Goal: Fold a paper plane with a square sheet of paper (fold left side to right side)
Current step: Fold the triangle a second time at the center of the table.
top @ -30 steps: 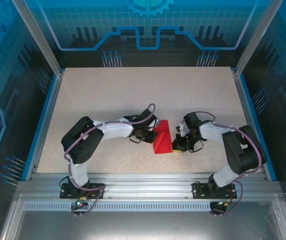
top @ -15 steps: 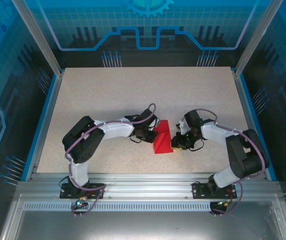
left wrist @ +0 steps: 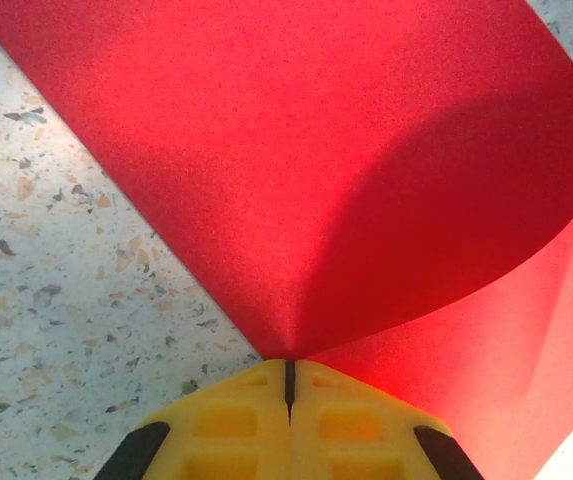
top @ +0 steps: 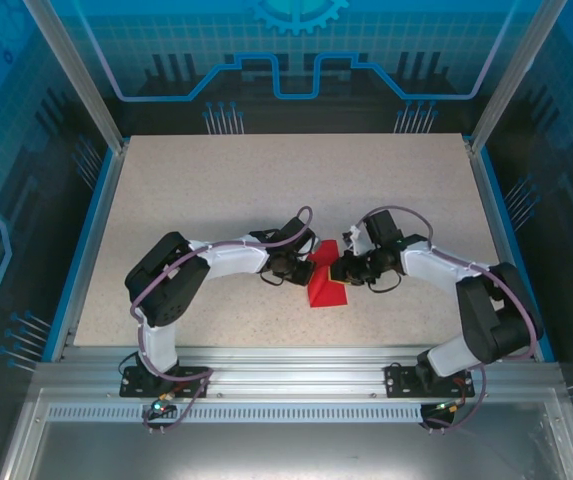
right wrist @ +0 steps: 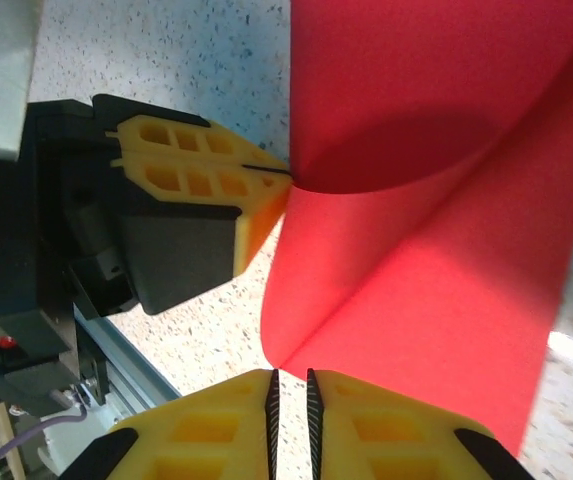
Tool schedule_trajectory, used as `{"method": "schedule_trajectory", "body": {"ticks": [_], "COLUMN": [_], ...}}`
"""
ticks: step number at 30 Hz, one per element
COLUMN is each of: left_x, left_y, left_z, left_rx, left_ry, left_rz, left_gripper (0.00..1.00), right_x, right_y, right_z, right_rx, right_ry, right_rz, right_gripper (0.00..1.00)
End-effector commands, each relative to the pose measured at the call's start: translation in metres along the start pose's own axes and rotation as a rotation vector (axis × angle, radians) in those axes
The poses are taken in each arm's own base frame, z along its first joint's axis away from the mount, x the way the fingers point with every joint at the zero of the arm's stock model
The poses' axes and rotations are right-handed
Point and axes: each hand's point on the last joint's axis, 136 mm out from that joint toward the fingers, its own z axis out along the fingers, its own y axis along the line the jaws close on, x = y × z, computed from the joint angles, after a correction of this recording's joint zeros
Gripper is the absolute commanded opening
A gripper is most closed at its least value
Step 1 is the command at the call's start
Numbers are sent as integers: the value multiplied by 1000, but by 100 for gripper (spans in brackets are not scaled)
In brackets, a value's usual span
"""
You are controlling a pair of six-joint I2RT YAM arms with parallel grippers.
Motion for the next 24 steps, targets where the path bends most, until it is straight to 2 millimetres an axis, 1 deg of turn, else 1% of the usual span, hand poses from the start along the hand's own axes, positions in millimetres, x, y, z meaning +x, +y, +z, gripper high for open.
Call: {"method": "schedule_trajectory", "body": {"ticks": [1, 8, 13, 19, 24], "left_x": [-6, -7, -7, -8, -10], "left_y": [5, 8, 9, 12, 11], "left_z": [4, 4, 3, 2, 2], "left_rx": [-16, -32, -44, -59, -61], "left_ry": [-4, -5, -6, -10, -14], "left_rz": [-6, -8, -7, -14, -12], "left_gripper": [0, 0, 0, 0, 0], "right_x": [-11, -19, -21, -19, -18], "right_y": [17, 15, 12, 0, -6], "right_z": [9, 20, 28, 33, 36], "right_rx": [-56, -45, -47, -1, 22], "right_ry": [-7, -6, 12, 29, 34], "right_rz": [-13, -17, -13, 0, 8], "right_gripper": [17, 16, 15, 15, 14]}}
